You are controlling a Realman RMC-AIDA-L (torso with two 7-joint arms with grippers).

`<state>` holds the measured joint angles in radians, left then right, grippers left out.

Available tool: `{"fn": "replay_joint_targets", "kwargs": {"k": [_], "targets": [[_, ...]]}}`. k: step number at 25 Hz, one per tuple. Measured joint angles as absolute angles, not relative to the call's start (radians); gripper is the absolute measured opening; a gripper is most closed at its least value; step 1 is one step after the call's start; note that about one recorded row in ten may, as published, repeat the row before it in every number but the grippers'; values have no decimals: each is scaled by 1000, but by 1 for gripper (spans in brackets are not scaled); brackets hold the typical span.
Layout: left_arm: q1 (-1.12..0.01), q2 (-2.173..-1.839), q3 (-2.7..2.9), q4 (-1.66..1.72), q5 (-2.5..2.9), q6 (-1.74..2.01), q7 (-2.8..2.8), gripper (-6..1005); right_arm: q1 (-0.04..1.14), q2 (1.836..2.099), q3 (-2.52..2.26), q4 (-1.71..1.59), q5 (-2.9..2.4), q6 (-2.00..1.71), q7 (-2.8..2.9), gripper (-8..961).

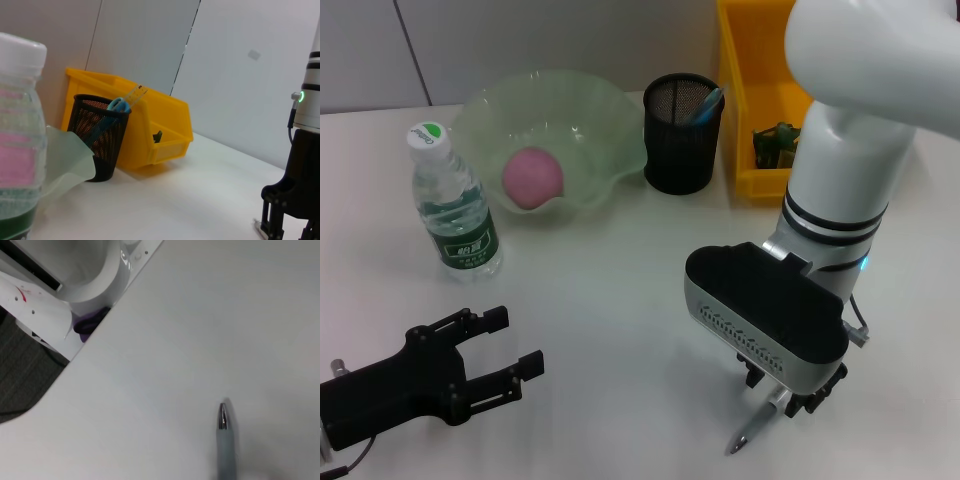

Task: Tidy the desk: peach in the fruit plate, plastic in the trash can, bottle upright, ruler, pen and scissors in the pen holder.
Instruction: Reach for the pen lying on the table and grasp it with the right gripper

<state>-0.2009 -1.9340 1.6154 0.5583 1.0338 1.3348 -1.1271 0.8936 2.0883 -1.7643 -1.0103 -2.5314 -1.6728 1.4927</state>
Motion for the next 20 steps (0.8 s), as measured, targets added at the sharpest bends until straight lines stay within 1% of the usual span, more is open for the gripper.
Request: {"fn": "replay_joint_targets", "kwargs": {"k": [5,20], "targets": [[-201,-1933,1615,558,1034,1335,-1127,801,891,2089,-1765,-1010,-2531,-1672,1493,462],[-203,-1931,1615,558,1034,1333,-1127,801,882,2091,-1782,-1011,-2528,-1669,1493,428]]}}
